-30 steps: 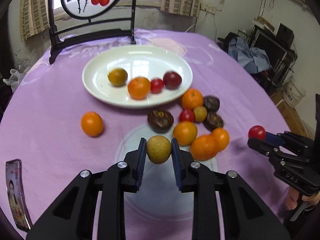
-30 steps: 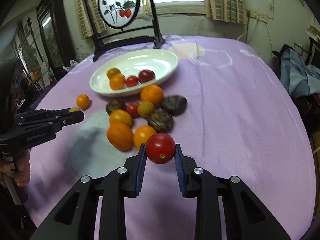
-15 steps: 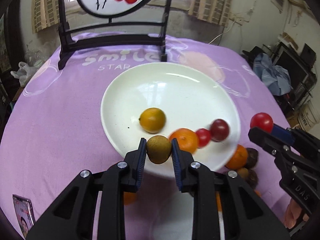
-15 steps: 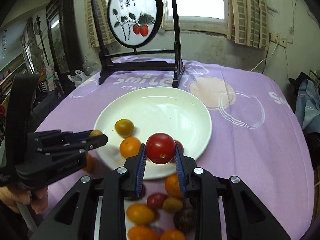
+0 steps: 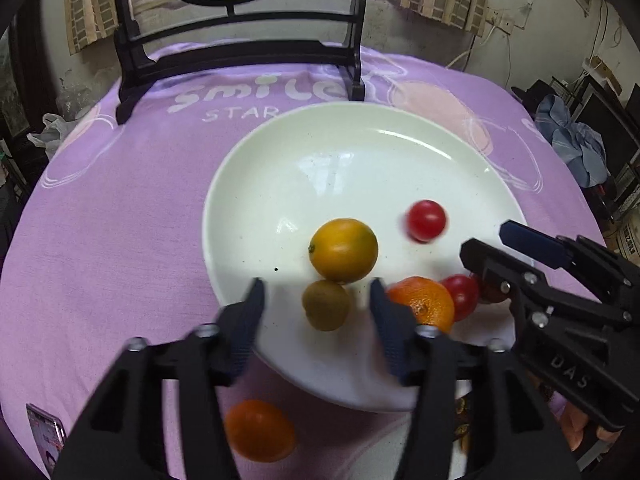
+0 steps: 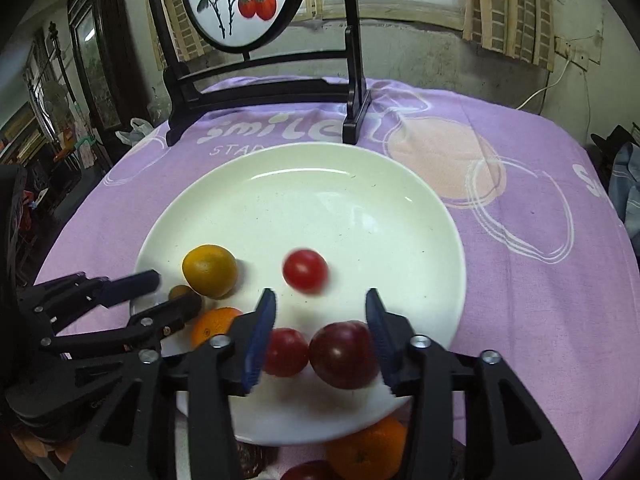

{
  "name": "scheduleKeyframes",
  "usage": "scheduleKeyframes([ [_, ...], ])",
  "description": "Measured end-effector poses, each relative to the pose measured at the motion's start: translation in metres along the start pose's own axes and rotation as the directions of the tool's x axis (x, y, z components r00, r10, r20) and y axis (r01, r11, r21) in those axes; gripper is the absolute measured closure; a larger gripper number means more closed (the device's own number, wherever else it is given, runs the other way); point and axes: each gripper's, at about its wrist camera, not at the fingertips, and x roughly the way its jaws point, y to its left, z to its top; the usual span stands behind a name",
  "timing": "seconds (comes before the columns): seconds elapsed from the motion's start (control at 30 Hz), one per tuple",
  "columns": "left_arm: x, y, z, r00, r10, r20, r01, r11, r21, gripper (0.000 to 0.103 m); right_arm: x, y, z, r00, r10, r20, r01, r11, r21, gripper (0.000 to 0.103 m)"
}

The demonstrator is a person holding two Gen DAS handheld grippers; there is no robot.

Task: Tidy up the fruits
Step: 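Carry the yellow plum and red tomato onto the white plate and release, then grasp an orange tomato with the right gripper while the left gripper grasps a tangerine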

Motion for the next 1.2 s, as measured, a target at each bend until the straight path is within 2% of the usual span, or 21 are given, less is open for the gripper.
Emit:
scheduleKeyframes([
  [0.07, -0.014, 0.0, -0.002, 0.999, 0.02, 0.025, -0.019, 1.0, -0.005, 0.045, -0.013, 0.0, -0.004, 1.0, -0.005, 0.015, 0.005, 1.0, -0.012, 0.055],
  [0.2, -0.049, -0.003, -0.012, 0.997, -0.001, 0.077, 0.001, 1.0, -0.012, 0.045, -0.047, -0.004, -0.018, 0.998, 0.004, 0.063, -0.003, 1.0, -0.012, 0.055],
  [0.43, -0.093, -0.016, -0.062, 0.993, -0.025, 0.117, 0.021, 0.999, 0.031, 0.038, -0.099, -0.018, -0.076, 0.997, -0.006, 0.083, 0.005, 1.0, 0.007, 0.054],
  [0.6, -0.096, -0.02, -0.102, 0.995, -0.066, 0.072, 0.065, 0.998, 0.017, 0.037, -0.111, -0.021, -0.125, 0.999, -0.006, 0.046, 0.004, 1.0, 0.027, 0.054],
  [0.8, -0.091, -0.021, -0.146, 0.997, -0.069, 0.03, 0.069, 0.997, 0.028, 0.037, -0.113, -0.02, -0.167, 1.0, -0.017, -0.011, 0.018, 0.999, 0.031, 0.054],
  [1.07, -0.079, -0.011, -0.178, 0.992, -0.121, -0.03, 0.121, 0.993, -0.005, 0.037, -0.103, -0.02, -0.183, 0.997, -0.036, -0.061, 0.039, 0.998, 0.046, 0.054],
  [1.2, -0.078, -0.014, -0.183, 0.993, -0.112, -0.027, 0.112, 0.994, 0.011, 0.037, -0.098, -0.017, -0.181, 0.996, -0.047, -0.071, 0.05, 0.998, 0.035, 0.054],
])
